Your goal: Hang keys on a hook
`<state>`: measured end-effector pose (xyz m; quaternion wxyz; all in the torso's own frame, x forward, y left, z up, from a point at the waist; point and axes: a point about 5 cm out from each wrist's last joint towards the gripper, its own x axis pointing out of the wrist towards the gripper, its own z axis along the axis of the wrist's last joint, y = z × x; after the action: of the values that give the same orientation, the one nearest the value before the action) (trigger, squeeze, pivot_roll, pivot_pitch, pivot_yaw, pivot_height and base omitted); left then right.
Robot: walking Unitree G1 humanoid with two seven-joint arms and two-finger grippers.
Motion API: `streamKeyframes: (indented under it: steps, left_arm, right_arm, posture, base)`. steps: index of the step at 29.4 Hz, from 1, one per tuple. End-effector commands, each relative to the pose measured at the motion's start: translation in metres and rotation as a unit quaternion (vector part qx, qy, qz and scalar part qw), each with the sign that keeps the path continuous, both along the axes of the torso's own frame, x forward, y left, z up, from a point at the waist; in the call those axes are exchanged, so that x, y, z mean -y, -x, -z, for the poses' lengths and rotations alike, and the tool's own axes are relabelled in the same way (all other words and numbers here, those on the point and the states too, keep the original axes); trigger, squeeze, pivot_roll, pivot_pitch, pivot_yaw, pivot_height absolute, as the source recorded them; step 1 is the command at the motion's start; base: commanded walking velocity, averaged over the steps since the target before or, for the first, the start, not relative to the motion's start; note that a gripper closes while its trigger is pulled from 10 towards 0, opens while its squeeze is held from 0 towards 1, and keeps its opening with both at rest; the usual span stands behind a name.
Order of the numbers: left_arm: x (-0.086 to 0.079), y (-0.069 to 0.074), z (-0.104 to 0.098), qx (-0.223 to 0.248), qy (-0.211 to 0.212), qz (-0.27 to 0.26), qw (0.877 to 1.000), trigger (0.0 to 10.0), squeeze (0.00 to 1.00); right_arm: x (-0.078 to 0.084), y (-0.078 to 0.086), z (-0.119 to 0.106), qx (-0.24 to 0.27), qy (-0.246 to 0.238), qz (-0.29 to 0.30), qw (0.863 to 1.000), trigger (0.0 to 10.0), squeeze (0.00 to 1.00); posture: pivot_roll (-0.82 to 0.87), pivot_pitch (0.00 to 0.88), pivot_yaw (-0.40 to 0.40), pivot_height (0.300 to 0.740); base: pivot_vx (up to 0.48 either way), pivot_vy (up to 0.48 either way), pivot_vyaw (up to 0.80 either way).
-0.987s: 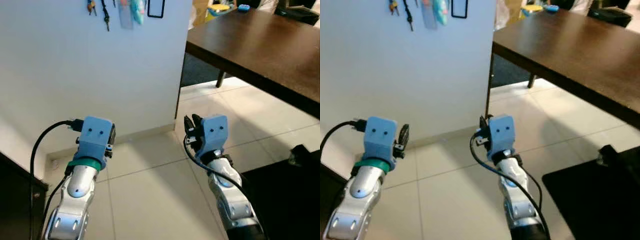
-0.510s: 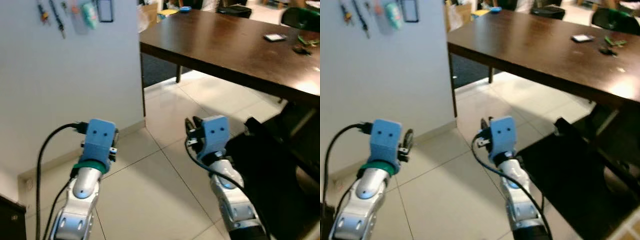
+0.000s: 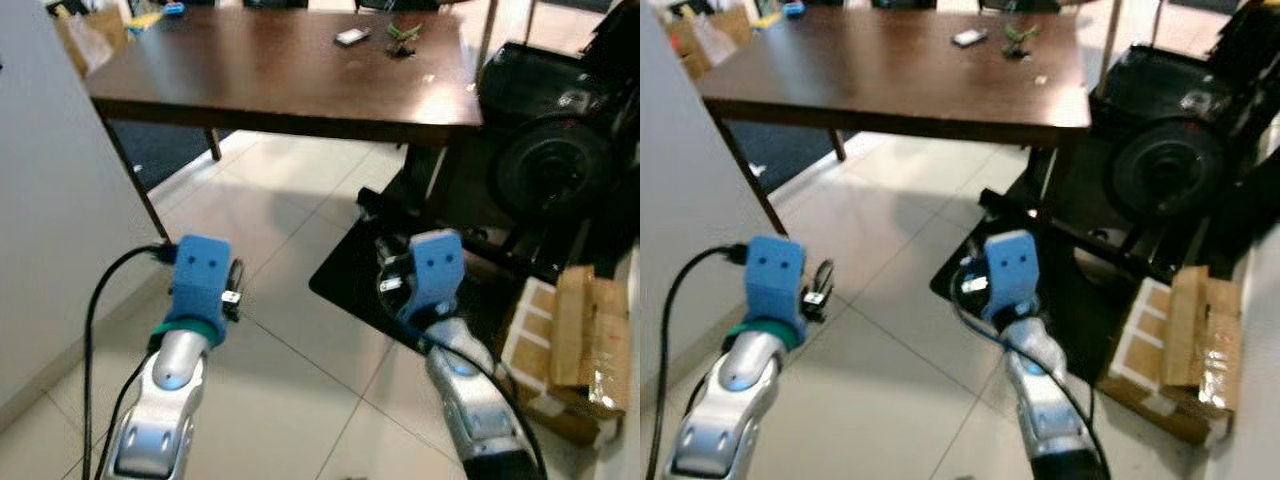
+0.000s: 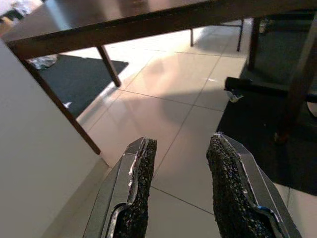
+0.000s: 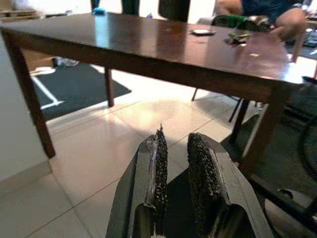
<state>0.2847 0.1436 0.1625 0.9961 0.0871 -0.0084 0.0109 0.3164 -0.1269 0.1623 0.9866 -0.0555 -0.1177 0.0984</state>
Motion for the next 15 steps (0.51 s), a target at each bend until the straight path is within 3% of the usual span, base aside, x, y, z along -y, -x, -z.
streamKeyframes:
  steps: [1, 10, 15]
  left_arm:
    - [-0.002, 0.002, 0.006, -0.016, 0.005, -0.001, 1.0, 10.0, 0.0]
    - [-0.001, 0.001, 0.009, -0.026, 0.007, 0.013, 1.0, 10.0, 0.0]
    - [-0.005, -0.004, 0.02, -0.036, -0.036, 0.008, 0.999, 10.0, 0.0]
  right_arm:
    - [-0.002, 0.002, 0.007, -0.014, -0.004, -0.003, 1.0, 10.0, 0.0]
    - [-0.001, 0.001, 0.007, -0.016, -0.005, -0.002, 1.0, 10.0, 0.0]
    - [0.0, 0.001, 0.012, -0.022, -0.003, 0.0, 1.0, 10.0, 0.0]
  posture:
    - [-0.12, 0.067, 0.123, 0.74]
    - [-0.12, 0.06, 0.124, 0.74]
    - [-0.12, 0.055, 0.125, 0.74]
  base:
    - [0.0, 0.0, -0.8]
    - [0.0, 0.0, -0.8]
    - [0.0, 0.0, -0.8]
